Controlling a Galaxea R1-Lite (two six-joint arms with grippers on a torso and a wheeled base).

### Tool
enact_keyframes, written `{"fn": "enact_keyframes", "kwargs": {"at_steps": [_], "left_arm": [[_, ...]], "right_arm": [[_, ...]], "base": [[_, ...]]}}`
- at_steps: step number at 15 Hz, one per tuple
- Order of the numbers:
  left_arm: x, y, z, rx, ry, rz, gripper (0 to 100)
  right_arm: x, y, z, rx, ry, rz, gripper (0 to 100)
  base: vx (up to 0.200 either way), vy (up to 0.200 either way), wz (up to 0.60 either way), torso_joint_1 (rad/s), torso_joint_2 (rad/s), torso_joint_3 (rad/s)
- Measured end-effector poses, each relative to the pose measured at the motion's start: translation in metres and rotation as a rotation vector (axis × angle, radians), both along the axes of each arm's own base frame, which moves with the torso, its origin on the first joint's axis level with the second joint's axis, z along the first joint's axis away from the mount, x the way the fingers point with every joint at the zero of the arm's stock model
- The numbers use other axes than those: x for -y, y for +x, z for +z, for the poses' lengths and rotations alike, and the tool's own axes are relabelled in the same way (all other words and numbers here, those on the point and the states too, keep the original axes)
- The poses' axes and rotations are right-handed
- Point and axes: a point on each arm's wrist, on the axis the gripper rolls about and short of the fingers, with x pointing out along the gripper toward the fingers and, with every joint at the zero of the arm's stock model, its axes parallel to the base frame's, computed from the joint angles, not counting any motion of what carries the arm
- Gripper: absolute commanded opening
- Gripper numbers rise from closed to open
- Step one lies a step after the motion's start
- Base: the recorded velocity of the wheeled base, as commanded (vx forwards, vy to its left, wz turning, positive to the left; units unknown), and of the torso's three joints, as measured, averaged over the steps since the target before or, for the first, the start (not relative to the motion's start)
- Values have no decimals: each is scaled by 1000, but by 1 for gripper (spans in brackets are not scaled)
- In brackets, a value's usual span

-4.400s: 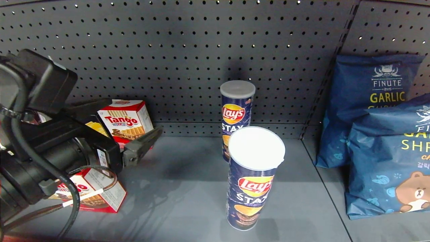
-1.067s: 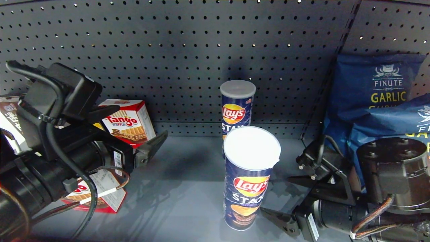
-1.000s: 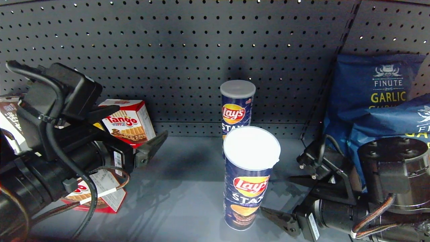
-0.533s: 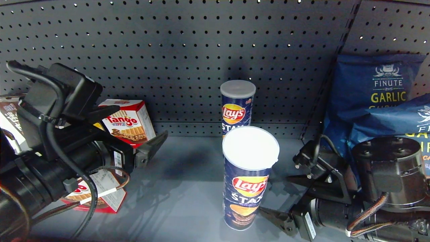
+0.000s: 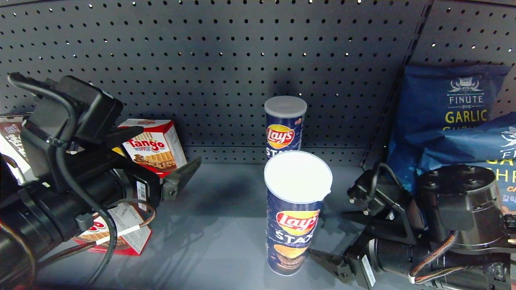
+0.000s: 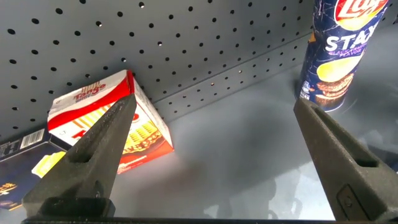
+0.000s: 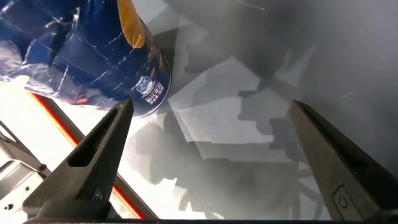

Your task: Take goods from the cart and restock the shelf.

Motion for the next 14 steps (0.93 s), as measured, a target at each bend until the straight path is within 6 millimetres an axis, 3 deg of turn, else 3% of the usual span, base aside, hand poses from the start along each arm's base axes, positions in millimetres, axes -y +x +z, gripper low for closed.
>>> {"fn": "enact_keyframes", "kwargs": {"at_steps": [5,7,10,12,14], "left_arm": [[-1,-1,5,36,-20,1,100],[-7,-5,27,107,-58,35,100],[-27,-25,51,197,-84,148,100],[-46,-49,49,193,-82,256,100],[-66,-74,37,166,-66,391,100]], "right_arm": [[13,-5,22,73,79,-24,100],[32,-10,38,128,128,-75,100],[85,-32,67,272,234,-242,100],[130,-55,69,371,271,-429,100],[156,-81,58,436,276,-573,100]], "base": [[0,0,0,0,0,0],[0,0,0,0,0,0],[0,0,0,0,0,0],[0,0,0,0,0,0],[0,0,0,0,0,0]]}}
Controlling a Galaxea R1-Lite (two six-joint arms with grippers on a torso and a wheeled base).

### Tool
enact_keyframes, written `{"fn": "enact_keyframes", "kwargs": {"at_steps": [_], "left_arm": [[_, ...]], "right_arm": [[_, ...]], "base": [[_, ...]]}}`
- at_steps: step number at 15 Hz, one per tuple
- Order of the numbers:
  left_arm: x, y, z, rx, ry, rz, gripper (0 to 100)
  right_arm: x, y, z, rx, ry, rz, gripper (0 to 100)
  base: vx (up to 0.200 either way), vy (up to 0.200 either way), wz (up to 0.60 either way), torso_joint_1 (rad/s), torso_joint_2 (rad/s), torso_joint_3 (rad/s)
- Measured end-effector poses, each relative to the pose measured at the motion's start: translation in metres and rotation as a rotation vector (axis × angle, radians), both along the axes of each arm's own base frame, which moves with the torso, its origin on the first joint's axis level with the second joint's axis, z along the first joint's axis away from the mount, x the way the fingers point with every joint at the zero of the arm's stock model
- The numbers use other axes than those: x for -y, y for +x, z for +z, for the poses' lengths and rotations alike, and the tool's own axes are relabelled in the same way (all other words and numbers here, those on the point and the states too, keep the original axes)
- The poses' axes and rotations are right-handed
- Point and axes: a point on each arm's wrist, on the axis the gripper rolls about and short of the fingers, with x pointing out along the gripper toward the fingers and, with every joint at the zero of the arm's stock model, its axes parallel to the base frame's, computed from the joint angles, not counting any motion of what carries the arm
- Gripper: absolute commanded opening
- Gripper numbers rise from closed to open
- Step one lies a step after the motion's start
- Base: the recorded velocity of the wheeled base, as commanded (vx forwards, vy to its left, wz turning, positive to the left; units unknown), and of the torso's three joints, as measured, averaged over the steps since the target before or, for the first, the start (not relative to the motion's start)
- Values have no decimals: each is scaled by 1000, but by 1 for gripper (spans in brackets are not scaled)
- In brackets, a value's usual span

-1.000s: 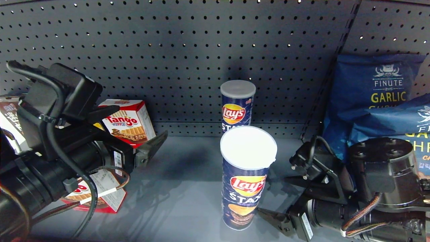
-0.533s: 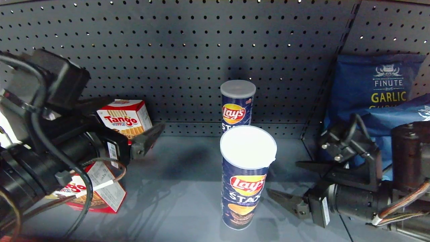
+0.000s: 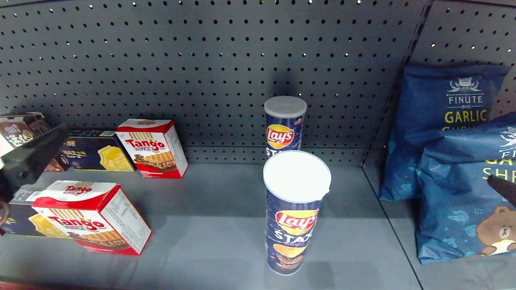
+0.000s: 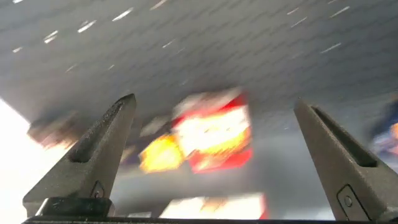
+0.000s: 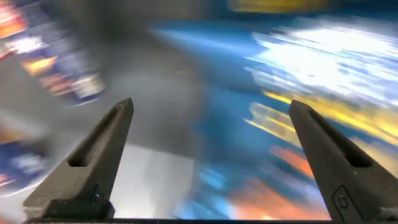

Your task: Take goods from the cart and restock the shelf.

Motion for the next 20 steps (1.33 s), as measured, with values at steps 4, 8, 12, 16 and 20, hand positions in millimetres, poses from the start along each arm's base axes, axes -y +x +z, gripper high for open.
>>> {"fn": "enact_keyframes", "kwargs": {"at_steps": [4,8,12,16,20], "left_arm": [[-26,-37,-28,-28,3,109,100],[-35,-50,-39,-8,-12,103,100],[-38,-55,-41,8,-22,96,100],[-39,-58,-41,22,-26,61,100],[-39,-59,-39,34,-24,8,100]], "right_arm": [[24,-48,-51,37,4,-234,100],[29,-83,-95,81,-11,-279,100],[29,-95,-135,61,-18,-251,100],[23,-97,-150,-3,-66,24,100],[23,-100,-159,-49,-11,-109,100]], "base": [[0,0,0,0,0,0],[0,0,0,0,0,0],[0,0,0,0,0,0],[0,0,0,0,0,0],[0,0,0,0,0,0]]}}
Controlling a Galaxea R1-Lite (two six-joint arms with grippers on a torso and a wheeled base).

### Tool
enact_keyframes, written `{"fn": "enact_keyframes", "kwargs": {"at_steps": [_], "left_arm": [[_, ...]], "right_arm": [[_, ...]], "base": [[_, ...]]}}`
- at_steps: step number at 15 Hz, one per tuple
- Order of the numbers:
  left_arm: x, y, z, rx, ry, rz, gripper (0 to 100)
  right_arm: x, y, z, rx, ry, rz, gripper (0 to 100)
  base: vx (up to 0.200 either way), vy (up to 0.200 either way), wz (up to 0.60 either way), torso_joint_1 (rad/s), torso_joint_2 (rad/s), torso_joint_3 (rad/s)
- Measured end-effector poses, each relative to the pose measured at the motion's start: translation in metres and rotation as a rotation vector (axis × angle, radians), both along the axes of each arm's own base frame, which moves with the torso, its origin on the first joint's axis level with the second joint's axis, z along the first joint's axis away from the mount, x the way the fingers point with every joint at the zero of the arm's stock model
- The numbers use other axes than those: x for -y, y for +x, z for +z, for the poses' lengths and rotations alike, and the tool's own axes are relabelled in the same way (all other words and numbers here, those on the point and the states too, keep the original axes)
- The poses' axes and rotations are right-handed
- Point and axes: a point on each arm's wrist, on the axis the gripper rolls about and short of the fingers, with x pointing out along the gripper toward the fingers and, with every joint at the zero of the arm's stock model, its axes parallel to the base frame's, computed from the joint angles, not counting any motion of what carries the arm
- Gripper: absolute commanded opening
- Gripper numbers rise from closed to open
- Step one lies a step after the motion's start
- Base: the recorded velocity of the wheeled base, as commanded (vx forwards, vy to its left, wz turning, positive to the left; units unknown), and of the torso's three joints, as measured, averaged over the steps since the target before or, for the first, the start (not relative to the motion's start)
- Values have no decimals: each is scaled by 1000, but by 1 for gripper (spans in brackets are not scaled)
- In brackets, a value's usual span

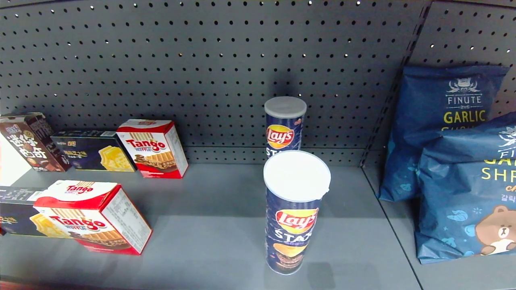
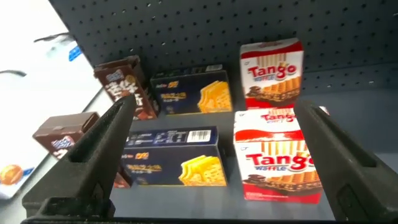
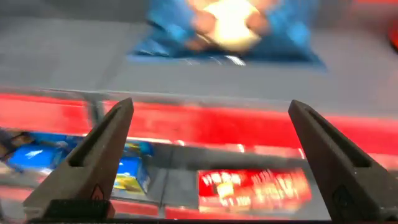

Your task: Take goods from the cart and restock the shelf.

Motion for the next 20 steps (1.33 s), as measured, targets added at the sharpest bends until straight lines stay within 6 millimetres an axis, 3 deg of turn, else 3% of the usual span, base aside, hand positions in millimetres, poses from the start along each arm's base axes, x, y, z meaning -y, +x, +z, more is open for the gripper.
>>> {"fn": "enact_keyframes", "kwargs": {"at_steps": [7,11,14,17,20], "left_arm": [[1,0,0,0,5,-39,100],[3,3,-2,-89,61,-43,100],[6,4,-6,-117,46,-172,100],[1,-2,-38,-185,14,-258,100],[-2,-27,-109,-266,-55,-224,100]], "right_arm": [[0,-3,-1,46,2,-6,100],[0,-3,-1,48,2,-5,100],[0,-3,-1,48,2,-5,100],[0,-4,-1,48,2,-5,100],[0,-4,-1,49,2,-5,100]], "base": [[0,0,0,0,0,0],[0,0,0,0,0,0],[0,0,0,0,0,0],[0,0,0,0,0,0],[0,0,0,0,0,0]]}}
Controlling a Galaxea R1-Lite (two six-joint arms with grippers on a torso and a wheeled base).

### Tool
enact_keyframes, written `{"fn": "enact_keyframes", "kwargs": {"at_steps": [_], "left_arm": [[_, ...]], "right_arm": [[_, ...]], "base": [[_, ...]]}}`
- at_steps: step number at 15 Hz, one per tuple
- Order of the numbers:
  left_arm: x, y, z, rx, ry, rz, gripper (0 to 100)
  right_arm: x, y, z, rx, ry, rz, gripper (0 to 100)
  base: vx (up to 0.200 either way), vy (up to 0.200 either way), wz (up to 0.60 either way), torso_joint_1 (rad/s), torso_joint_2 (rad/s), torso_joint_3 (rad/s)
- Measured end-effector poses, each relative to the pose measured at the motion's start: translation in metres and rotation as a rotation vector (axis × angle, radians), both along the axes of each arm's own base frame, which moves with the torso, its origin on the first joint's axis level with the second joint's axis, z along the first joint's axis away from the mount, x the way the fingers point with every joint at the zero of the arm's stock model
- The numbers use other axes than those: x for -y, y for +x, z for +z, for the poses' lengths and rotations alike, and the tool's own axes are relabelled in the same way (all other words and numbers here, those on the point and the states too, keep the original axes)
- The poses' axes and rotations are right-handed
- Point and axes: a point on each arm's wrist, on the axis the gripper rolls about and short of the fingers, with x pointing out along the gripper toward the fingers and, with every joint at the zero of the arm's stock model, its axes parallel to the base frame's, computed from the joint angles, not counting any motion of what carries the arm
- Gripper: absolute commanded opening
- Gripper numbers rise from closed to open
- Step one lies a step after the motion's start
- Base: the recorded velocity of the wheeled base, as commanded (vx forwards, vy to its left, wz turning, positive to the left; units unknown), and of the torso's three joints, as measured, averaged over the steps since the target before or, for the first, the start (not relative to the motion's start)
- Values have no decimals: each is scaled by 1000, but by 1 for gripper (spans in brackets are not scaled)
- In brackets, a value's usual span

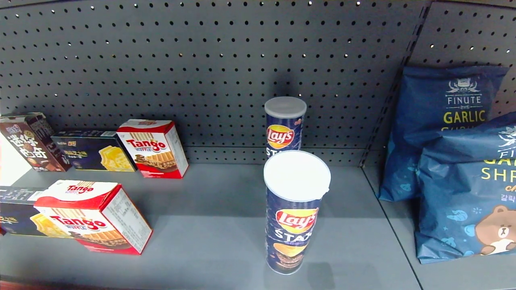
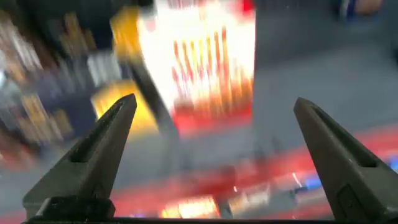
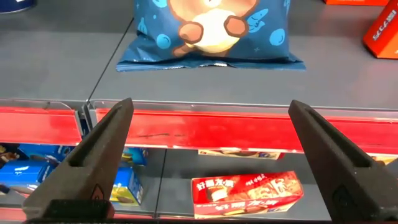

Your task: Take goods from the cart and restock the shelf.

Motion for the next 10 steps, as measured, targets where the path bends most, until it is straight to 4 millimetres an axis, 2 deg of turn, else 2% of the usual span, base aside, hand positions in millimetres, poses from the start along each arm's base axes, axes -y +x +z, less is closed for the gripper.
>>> {"fn": "enact_keyframes", "kwargs": {"at_steps": [1,3,5,6,7,10], "left_arm": [[0,-7,-20,-23,-11,40,100],[0,-16,-43,-15,-18,145,100],[0,-19,-50,4,-8,172,100],[2,-20,-52,12,-10,128,100],[3,-21,-52,17,-20,70,100],[3,-22,-53,26,-33,46,100]], "right_arm": [[0,0,0,0,0,-1,100],[0,0,0,0,0,0,100],[0,0,0,0,0,0,100],[0,0,0,0,0,0,100],[0,0,0,0,0,0,100],[0,0,0,0,0,0,100]], "base": [[0,0,0,0,0,0],[0,0,0,0,0,0],[0,0,0,0,0,0],[0,0,0,0,0,0],[0,200,0,2,2,2],[0,0,0,0,0,0]]}}
